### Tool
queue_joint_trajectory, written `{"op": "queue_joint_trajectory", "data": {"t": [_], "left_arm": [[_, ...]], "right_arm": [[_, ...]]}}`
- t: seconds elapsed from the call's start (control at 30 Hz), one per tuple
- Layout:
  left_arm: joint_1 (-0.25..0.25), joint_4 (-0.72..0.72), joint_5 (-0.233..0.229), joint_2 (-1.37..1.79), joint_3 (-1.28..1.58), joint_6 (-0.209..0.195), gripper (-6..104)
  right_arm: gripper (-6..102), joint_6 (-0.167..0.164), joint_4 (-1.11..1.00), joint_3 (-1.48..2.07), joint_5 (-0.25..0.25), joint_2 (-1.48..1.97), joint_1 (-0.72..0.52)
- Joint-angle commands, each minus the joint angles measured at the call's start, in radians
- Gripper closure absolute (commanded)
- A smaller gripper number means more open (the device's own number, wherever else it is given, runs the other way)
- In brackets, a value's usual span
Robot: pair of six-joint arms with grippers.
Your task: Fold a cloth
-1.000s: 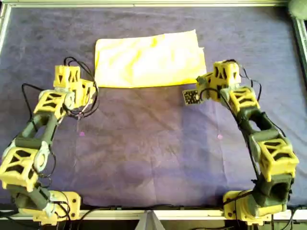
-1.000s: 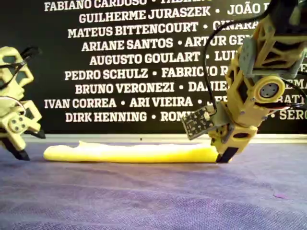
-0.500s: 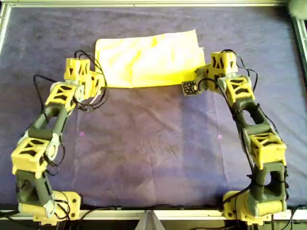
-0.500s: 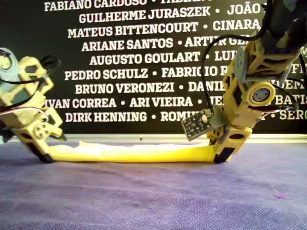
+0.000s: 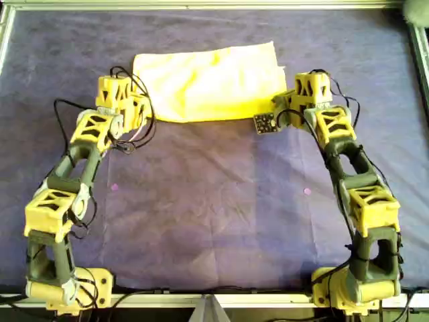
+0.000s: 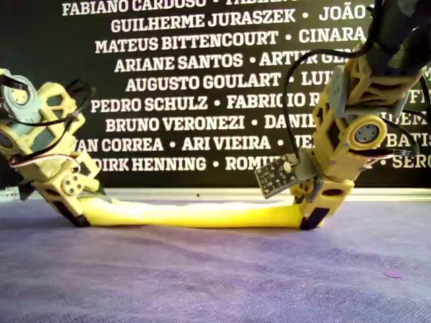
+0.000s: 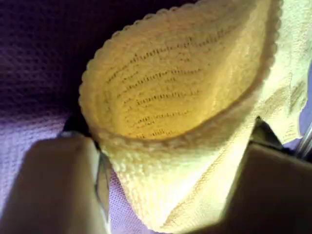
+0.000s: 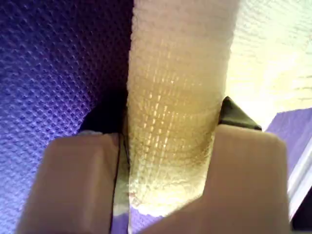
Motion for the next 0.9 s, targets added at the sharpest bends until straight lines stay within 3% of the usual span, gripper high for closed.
{"op": "queue_joint_trajectory", "data": {"t": [0.0,0.13,0.3,0.43,0.47,0.87], "left_arm": [[-0.009,-0.021,-0.009,0.015,-0.049,-0.003,4],[-0.009,-0.02,-0.009,0.029,-0.048,0.005,24],[-0.011,-0.02,0.008,0.031,-0.049,-0.003,67],[-0.009,-0.021,0.008,0.032,-0.052,-0.005,99],[-0.009,-0.021,0.008,0.034,-0.052,-0.005,102],[-0.017,0.0,-0.008,0.103,-0.028,-0.003,97]], "right_arm": [[27,-0.009,0.005,-0.08,-0.012,0.034,0.008],[47,-0.009,0.003,-0.08,-0.012,0.035,0.008],[77,-0.009,-0.028,-0.08,-0.012,0.037,0.006],[93,-0.008,-0.066,-0.08,-0.008,0.038,0.006],[95,-0.008,-0.078,-0.08,-0.012,0.048,0.006],[96,0.003,-0.034,-0.055,-0.014,0.077,-0.008]]}}
